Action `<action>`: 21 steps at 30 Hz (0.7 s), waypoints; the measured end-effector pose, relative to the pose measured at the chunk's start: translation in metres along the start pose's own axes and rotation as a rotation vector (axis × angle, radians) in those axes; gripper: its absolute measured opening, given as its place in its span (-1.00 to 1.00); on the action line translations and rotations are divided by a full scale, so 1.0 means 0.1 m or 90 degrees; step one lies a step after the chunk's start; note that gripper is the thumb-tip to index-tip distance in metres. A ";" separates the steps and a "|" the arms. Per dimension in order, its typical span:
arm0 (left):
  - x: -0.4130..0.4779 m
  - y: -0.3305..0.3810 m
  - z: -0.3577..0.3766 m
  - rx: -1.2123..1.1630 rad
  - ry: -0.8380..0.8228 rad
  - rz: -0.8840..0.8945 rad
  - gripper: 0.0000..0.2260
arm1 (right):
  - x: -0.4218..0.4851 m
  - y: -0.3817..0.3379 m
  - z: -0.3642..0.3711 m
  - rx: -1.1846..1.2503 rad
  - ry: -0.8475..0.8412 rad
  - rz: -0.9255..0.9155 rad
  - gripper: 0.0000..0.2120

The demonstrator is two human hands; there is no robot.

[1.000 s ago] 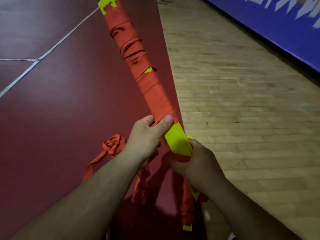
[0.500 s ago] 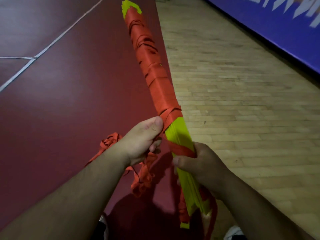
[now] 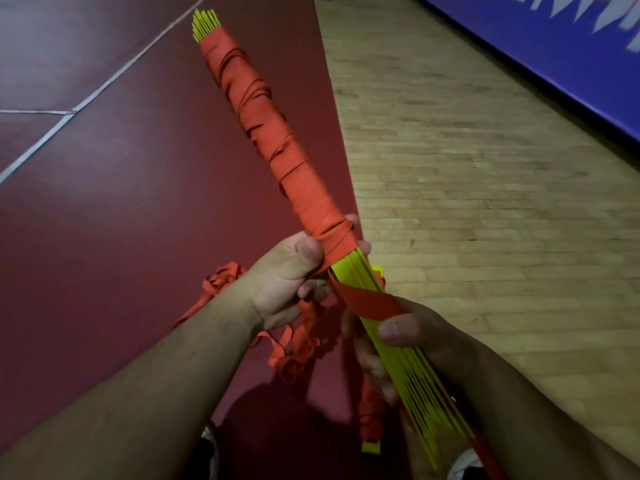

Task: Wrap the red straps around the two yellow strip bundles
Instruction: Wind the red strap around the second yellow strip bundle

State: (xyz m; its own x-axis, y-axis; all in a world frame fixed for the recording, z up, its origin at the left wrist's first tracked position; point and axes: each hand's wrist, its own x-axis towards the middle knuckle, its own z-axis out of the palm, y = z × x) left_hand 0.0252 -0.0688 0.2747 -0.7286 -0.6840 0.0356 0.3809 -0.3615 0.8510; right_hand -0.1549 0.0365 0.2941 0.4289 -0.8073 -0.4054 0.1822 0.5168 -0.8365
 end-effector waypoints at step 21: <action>-0.01 0.20 0.18 0.365 0.276 0.053 -0.93 | 0.13 0.09 0.09 -0.541 0.490 -0.084 -0.43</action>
State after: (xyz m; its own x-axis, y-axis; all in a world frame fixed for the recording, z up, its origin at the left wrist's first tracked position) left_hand 0.0235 -0.0644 0.3013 -0.3738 -0.9275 0.0030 -0.0200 0.0113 0.9997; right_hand -0.1396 0.0332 0.2842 -0.2555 -0.9519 -0.1689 -0.5947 0.2925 -0.7488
